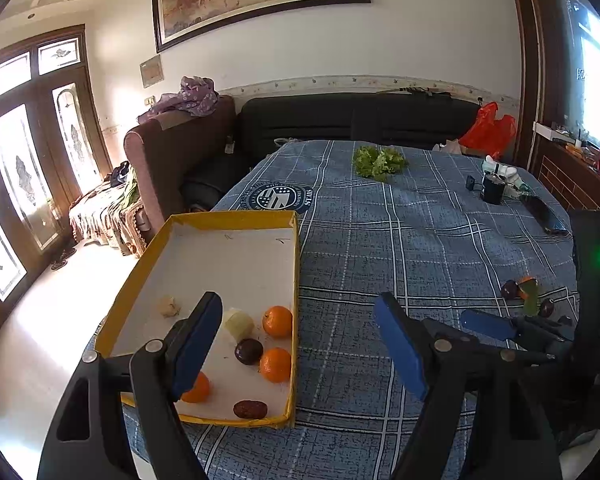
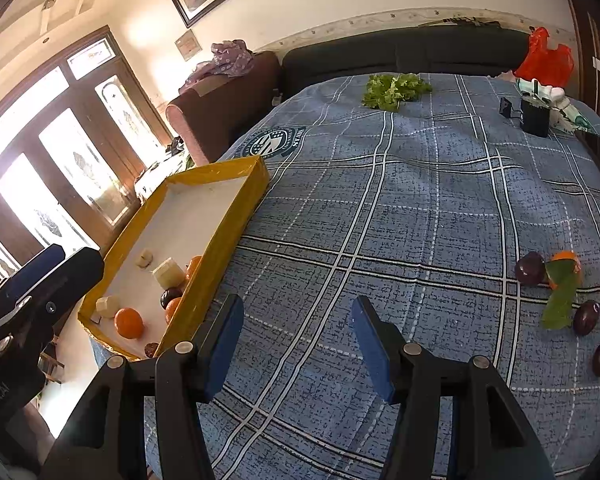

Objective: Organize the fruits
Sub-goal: 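Move both open tools back toward the remaining fruits on the bed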

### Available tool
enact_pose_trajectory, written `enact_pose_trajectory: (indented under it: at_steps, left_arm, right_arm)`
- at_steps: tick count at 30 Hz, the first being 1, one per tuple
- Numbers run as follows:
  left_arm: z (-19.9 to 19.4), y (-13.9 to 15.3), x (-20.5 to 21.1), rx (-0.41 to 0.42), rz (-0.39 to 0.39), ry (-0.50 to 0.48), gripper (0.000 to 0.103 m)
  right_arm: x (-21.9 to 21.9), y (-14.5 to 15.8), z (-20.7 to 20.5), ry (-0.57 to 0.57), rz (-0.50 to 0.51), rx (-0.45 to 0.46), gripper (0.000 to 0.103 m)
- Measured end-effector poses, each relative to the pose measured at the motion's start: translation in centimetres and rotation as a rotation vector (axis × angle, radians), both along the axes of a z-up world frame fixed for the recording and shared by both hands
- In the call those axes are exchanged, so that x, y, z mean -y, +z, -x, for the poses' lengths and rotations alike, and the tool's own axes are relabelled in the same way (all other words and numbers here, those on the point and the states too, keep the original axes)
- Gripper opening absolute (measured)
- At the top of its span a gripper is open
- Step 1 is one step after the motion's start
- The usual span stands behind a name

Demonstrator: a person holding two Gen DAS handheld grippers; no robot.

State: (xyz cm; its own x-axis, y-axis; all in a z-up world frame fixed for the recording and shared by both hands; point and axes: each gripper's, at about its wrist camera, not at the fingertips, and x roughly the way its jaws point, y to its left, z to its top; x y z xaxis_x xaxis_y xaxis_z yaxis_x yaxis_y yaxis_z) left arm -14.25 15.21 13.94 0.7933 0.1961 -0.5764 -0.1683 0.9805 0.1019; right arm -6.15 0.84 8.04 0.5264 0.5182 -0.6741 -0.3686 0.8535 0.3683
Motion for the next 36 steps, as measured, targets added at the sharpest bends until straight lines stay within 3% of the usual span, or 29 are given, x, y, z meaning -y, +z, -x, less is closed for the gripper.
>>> enact_pose_trajectory:
  at_steps: [6,11,17,24,36]
  left_arm:
    - [-0.1,-0.2,0.0,-0.002,0.001,-0.004,0.078]
    - [-0.9,-1.3,-0.5,-0.077,0.151,-0.085,0.082]
    - [-1.6,-3.1,0.8,-0.139,0.255,-0.185,0.084]
    - [-3.1,-5.1,2.1,-0.194,0.289,-0.197,0.084]
    - [-4.7,-5.9,6.2,-0.236,0.227,-0.248,0.083]
  right_arm:
    - [0.3,-0.3,0.0,-0.006,0.001,-0.005,0.062]
    - [0.9,-0.3,0.0,-0.036,0.037,0.008,0.061]
    - [3.0,0.6,-0.1,-0.139,0.157,0.083,0.065]
    - [6.6,1.3,-0.5,-0.254,0.277,0.149,0.068]
    - [11.2,1.3,-0.8,-0.389,0.461,0.221,0.076]
